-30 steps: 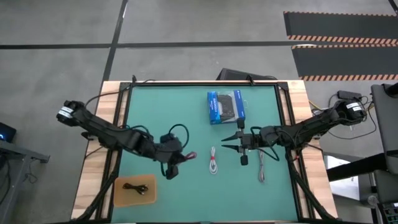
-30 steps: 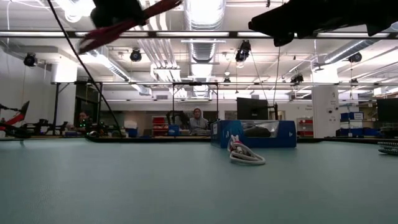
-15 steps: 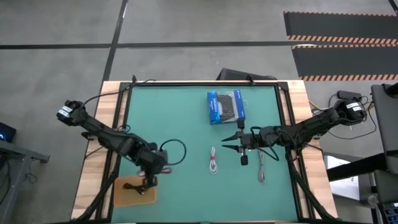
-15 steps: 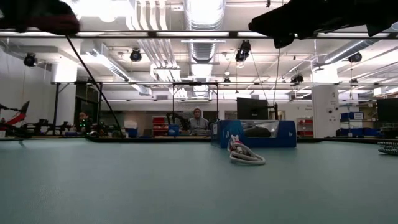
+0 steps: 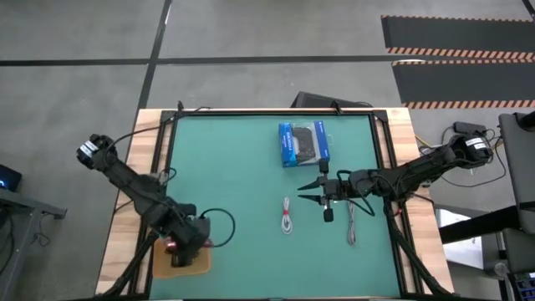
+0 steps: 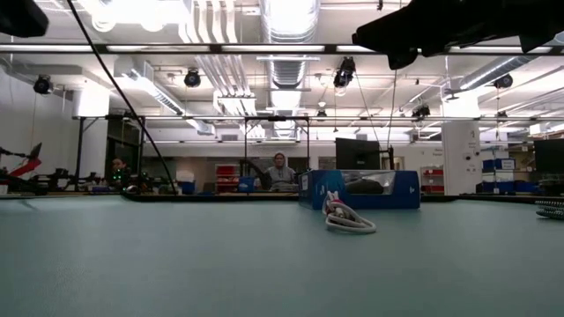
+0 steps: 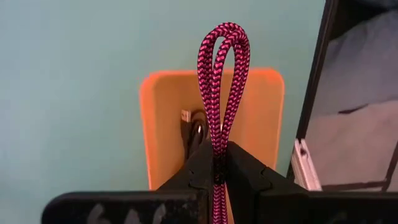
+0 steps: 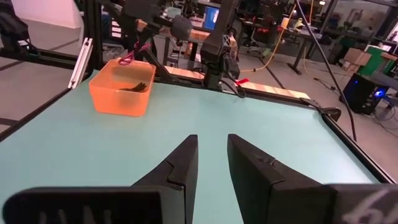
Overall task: Pick and place USB-C Cables
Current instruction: Put the pink charger cable into the orange bin
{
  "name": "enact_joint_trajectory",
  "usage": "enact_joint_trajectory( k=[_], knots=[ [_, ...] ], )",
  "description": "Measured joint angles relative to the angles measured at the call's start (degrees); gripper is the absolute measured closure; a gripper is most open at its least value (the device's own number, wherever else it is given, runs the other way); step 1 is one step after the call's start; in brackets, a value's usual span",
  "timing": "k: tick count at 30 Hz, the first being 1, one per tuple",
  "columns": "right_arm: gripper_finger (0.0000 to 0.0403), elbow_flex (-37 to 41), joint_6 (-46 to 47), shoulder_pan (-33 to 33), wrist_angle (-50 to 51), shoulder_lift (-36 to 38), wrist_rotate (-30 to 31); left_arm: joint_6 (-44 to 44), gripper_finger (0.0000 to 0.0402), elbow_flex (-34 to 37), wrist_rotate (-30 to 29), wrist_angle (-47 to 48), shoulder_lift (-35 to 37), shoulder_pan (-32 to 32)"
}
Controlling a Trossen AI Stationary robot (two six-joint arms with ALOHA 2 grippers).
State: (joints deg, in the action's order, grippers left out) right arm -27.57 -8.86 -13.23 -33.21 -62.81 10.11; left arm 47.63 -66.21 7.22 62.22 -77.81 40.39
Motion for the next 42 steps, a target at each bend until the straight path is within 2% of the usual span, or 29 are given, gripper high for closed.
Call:
enact_joint_trajectory(
  k=[6,32,42],
  knots=[
    [0.0326,0.09,-0.02,0.02,0.00,-0.02,0.02,0.14,0.0391,0.15,-0.05,0.24,-1.52,3.40],
    [0.0326,0.37,0.79,0.02,0.37,-0.07,0.02,1.56,0.0391,0.22,-0.45,0.17,-11.09,7.69],
    [0.0326,0.37,0.81,0.02,0.39,-0.07,0.02,6.16,0.0391,0.28,-5.57,0.20,-11.09,8.35]
  ],
)
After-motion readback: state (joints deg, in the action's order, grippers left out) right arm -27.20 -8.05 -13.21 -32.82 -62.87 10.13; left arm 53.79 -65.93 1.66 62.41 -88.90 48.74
